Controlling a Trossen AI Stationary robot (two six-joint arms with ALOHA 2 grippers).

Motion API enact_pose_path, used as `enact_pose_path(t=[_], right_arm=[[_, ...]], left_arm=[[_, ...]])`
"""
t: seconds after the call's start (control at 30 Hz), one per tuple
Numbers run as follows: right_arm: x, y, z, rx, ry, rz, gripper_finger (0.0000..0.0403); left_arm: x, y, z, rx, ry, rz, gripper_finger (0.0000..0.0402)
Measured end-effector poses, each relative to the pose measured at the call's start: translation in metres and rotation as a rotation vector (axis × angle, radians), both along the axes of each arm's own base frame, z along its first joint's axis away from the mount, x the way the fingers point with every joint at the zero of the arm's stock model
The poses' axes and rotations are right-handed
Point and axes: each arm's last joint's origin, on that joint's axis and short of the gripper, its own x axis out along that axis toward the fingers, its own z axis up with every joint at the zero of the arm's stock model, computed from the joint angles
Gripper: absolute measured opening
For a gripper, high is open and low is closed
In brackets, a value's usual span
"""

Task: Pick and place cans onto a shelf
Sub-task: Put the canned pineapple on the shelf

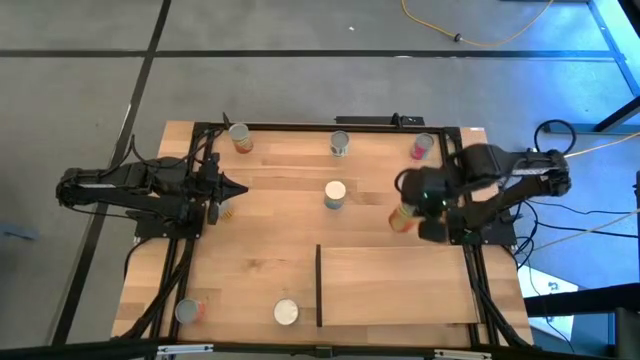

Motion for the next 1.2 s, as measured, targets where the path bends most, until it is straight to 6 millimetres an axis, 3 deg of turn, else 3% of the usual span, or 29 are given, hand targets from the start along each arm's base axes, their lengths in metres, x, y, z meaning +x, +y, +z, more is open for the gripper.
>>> enact_pose_path(t=[0.2, 0.4, 0.8, 1.2], right_arm=[[-0.011, 0.034, 0.0, 0.004, 0.002, 0.169, 0.0], [-0.025, 0.061, 0.0, 0.022, 0.017, 0.23, 0.0], [-0.058, 0.104, 0.0, 0.126, 0.131, 0.102, 0.0], [-0.048, 0.128, -0.017, 0.031, 0.159, 0.055, 0.0]], left_arm=[[0.0, 0.0, 0.0, 0.004, 0.0, 0.014, 0.0], [0.0, 0.001, 0.0, 0.007, 0.0, 0.022, 0.0], [0.0, 0.001, 0.0, 0.006, 0.0, 0.021, 0.0], [0.0, 0.0, 0.0, -0.003, 0.001, -0.008, 0.0]])
